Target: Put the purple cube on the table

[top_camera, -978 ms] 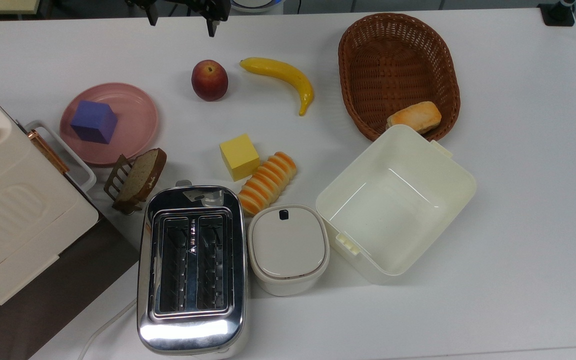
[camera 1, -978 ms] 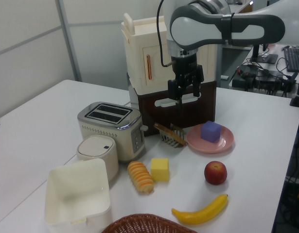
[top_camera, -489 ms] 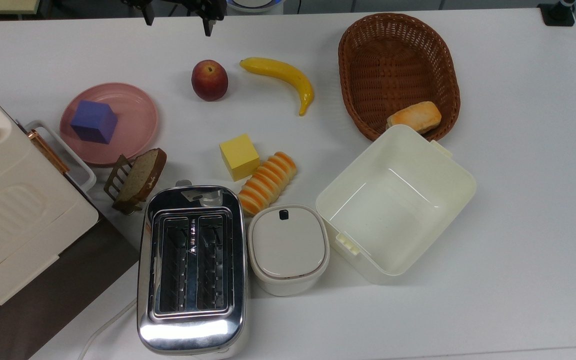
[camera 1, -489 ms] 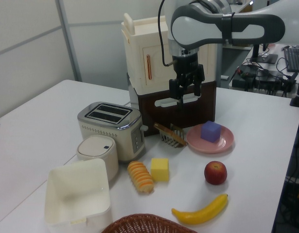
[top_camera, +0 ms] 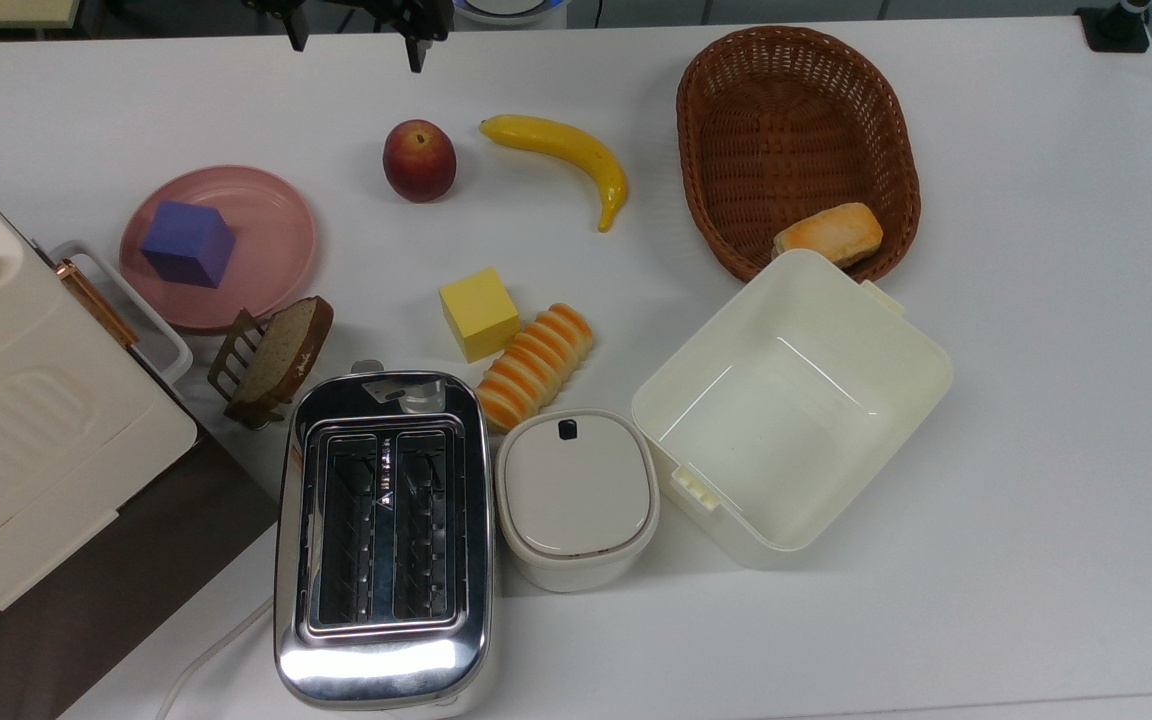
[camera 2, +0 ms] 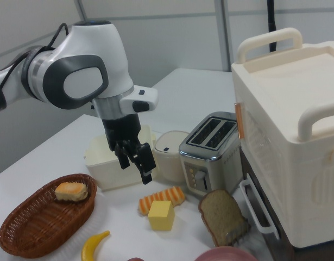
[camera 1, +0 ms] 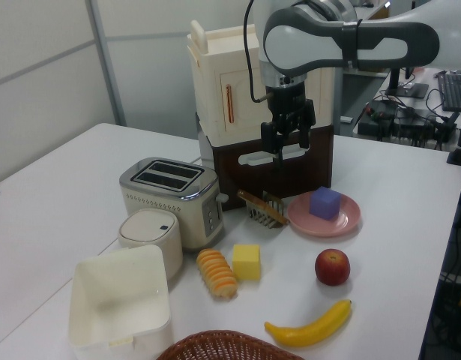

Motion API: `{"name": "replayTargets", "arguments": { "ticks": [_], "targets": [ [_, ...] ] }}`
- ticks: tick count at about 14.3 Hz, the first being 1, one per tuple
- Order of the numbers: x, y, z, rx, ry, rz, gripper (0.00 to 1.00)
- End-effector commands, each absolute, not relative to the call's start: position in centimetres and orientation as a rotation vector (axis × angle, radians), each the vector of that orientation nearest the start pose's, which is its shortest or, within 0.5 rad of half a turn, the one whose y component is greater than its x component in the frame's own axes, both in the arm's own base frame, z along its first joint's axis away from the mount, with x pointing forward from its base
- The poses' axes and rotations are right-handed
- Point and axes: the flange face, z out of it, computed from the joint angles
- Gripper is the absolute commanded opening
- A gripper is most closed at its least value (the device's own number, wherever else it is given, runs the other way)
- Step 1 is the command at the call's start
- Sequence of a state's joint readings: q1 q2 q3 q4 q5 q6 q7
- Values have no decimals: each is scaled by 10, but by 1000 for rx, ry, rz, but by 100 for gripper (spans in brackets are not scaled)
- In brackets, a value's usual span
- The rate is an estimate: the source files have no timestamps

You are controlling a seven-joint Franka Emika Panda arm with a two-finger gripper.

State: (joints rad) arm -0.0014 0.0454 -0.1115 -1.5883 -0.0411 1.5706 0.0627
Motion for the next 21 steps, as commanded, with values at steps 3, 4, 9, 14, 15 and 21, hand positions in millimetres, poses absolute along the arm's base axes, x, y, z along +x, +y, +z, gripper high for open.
{"name": "replayTargets", "arguments": {
  "ticks": [3, 4, 9, 14, 15, 21],
  "targets": [
    [558, -78, 595, -3138, 280, 121, 100],
    [558, -77, 595, -3132, 294, 123, 100],
    [553, -77, 593, -3131, 387, 172, 100],
    [548, -103, 575, -3119, 458, 83, 100],
    [544, -107, 563, -3119, 469, 4, 100],
    [518, -137, 508, -3114, 550, -220, 100]
  ]
}}
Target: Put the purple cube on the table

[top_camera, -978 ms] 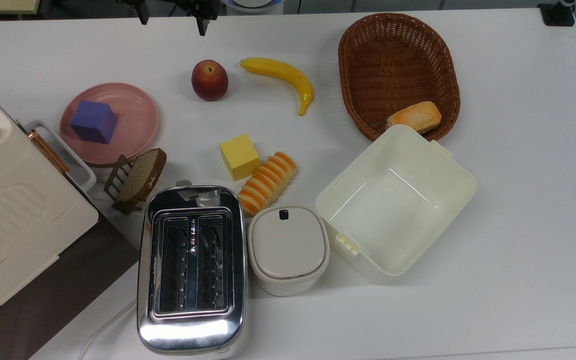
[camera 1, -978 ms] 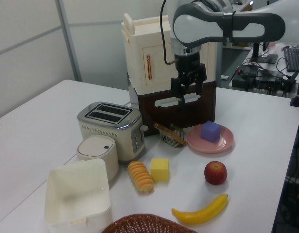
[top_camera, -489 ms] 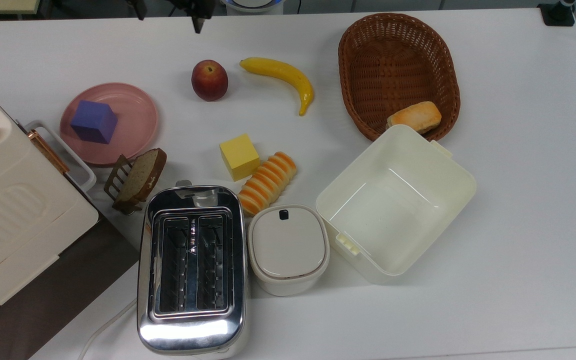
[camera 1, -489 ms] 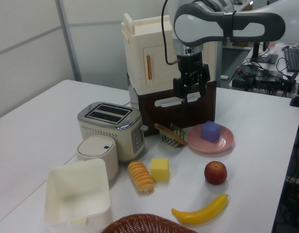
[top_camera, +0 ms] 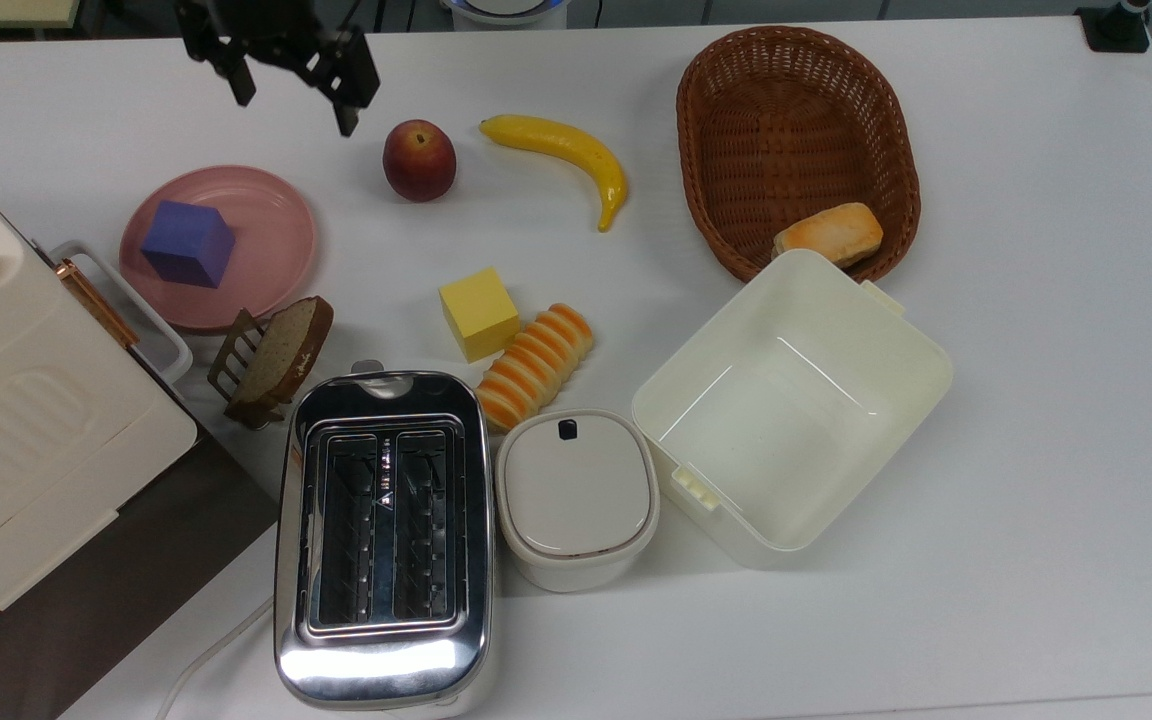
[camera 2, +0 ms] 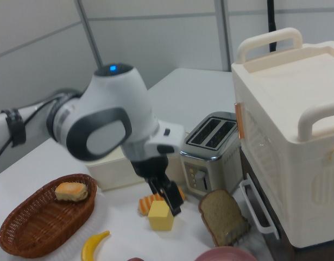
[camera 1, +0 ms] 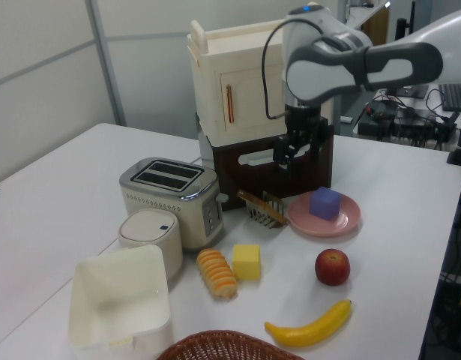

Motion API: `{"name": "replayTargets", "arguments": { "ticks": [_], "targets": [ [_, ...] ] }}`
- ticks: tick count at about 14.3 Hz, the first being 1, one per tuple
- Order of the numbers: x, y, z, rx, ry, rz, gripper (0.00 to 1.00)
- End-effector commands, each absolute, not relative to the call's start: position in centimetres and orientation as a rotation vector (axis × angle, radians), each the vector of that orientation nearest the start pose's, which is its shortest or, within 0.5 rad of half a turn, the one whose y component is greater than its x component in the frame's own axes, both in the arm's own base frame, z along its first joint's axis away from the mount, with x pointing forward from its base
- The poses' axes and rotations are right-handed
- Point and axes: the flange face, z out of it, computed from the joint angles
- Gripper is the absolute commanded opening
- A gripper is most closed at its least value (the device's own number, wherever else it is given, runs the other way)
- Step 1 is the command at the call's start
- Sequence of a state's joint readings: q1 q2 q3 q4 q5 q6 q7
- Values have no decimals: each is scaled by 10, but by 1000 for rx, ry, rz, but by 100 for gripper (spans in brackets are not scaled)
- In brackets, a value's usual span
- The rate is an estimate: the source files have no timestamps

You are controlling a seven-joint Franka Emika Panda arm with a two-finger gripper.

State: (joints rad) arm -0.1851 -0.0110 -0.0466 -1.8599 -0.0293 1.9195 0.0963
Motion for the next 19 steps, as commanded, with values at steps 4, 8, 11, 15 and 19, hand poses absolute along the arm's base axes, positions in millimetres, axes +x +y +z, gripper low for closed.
{"name": "replayTargets", "arguments": {
  "ticks": [4, 8, 11, 15, 19],
  "targets": [
    [516, -176, 480, -3137, 622, -267, 100],
    [532, -203, 432, -3179, 617, -252, 100],
    [538, -209, 414, -3210, 602, -223, 100],
    [543, -212, 404, -3212, 603, -228, 100],
    [544, -225, 396, -3235, 607, -212, 100]
  ]
}}
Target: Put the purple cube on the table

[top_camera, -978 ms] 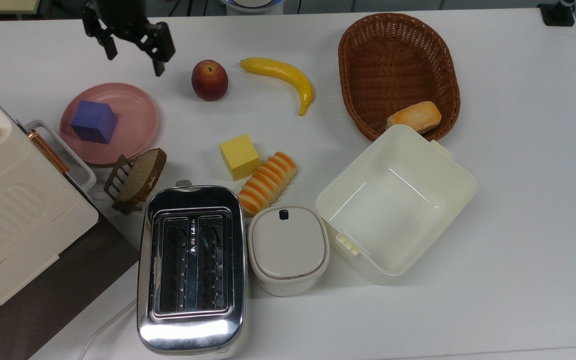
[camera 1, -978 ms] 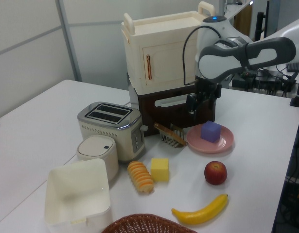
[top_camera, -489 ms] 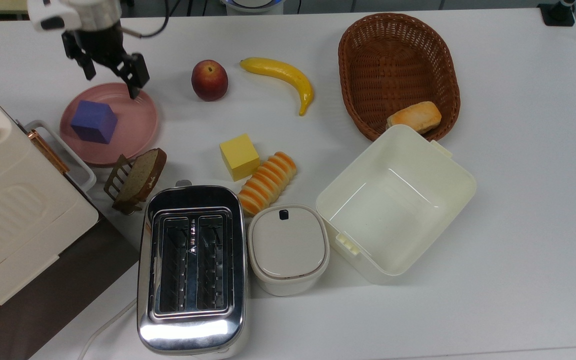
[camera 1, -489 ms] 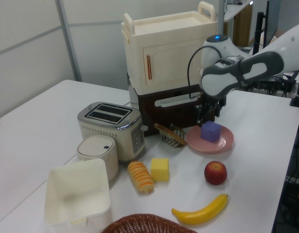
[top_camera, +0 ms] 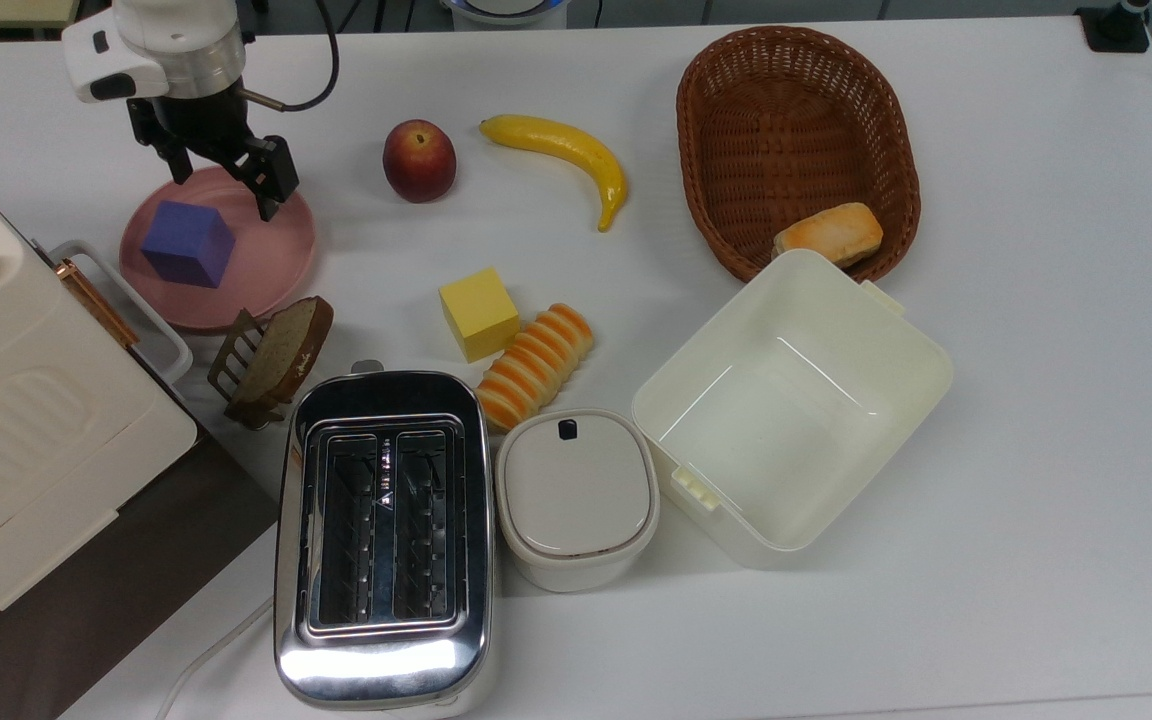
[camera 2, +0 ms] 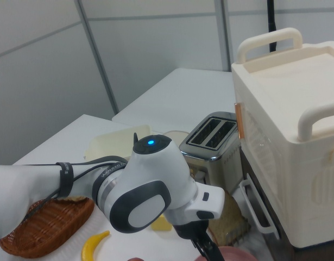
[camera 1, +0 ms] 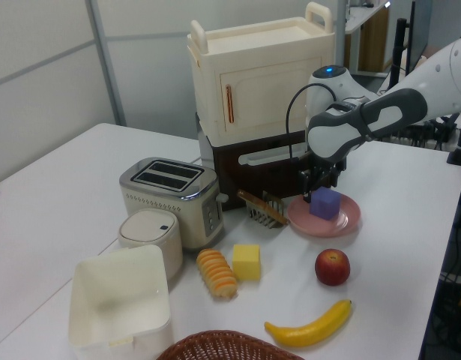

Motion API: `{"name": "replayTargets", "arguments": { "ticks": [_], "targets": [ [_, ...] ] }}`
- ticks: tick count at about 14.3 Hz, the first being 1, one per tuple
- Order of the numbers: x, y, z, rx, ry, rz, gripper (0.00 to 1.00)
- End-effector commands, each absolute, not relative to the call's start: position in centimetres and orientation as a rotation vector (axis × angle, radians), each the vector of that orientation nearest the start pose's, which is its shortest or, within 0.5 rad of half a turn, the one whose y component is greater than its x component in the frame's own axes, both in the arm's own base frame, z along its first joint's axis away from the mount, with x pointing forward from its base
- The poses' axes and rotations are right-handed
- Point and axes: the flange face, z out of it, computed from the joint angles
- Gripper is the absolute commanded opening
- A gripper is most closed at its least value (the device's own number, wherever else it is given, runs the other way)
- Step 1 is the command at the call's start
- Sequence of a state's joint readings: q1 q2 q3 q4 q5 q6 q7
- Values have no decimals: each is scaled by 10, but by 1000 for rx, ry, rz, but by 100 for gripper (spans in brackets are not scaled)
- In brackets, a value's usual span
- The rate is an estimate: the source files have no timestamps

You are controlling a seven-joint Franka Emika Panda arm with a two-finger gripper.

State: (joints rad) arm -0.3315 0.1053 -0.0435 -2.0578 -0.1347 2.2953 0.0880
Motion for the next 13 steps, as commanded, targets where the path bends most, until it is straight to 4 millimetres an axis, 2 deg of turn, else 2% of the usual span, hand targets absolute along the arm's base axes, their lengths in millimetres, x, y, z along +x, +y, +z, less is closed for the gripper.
{"name": "replayTargets", "arguments": {
  "ticks": [1, 3, 6, 8, 10, 13],
  "targets": [
    [548, -229, 392, -3240, 611, -205, 100],
    [553, -241, 387, -3242, 631, -202, 100],
    [561, -248, 369, -3275, 607, -157, 100],
    [565, -250, 363, -3278, 601, -197, 100],
    [564, -256, 355, -3282, 610, -184, 100],
    [562, -262, 354, -3292, 612, -188, 100]
  ]
}}
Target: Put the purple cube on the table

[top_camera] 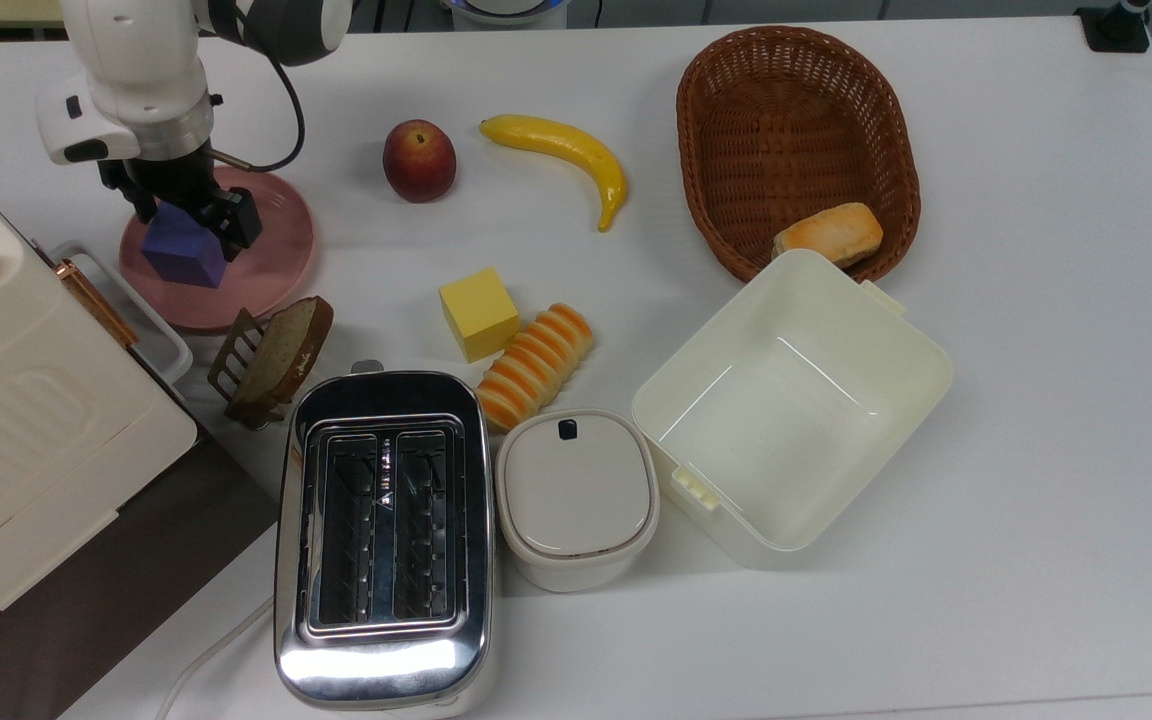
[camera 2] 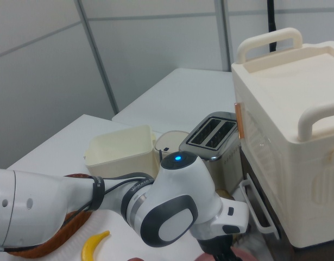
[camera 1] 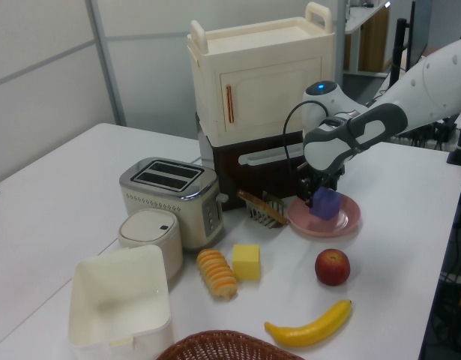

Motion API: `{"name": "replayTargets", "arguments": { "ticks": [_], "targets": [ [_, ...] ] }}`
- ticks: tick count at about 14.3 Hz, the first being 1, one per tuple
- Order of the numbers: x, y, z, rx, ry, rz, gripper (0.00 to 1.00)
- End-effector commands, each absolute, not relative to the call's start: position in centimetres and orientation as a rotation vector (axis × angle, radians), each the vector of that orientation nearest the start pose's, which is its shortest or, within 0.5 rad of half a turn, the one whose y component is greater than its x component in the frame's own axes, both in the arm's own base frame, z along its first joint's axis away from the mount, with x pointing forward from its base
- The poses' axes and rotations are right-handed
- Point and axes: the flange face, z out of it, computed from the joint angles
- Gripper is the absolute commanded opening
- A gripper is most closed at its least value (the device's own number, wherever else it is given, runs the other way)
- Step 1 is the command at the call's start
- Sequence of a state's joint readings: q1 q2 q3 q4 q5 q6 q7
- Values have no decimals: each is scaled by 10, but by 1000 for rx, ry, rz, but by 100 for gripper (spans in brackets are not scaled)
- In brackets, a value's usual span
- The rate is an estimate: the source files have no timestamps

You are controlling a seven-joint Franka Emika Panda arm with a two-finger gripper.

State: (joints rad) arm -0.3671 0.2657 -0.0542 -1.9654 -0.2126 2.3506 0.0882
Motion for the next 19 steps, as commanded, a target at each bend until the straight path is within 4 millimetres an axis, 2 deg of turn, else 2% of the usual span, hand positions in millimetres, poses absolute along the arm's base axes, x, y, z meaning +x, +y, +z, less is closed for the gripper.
{"name": "replayTargets", "arguments": {
  "ticks": [1, 8, 12, 13, 15, 16, 17, 19],
  "targets": [
    [562, -264, 355, -3291, 616, -197, 100],
    [558, -272, 350, -3314, 612, -179, 100],
    [558, -271, 341, -3342, 574, -147, 98],
    [560, -268, 332, -3358, 541, -119, 79],
    [561, -266, 323, -3393, 491, -89, 33],
    [560, -267, 324, -3393, 493, -91, 22],
    [561, -266, 324, -3393, 496, -95, 17],
    [561, -265, 325, -3393, 493, -98, 15]
  ]
}}
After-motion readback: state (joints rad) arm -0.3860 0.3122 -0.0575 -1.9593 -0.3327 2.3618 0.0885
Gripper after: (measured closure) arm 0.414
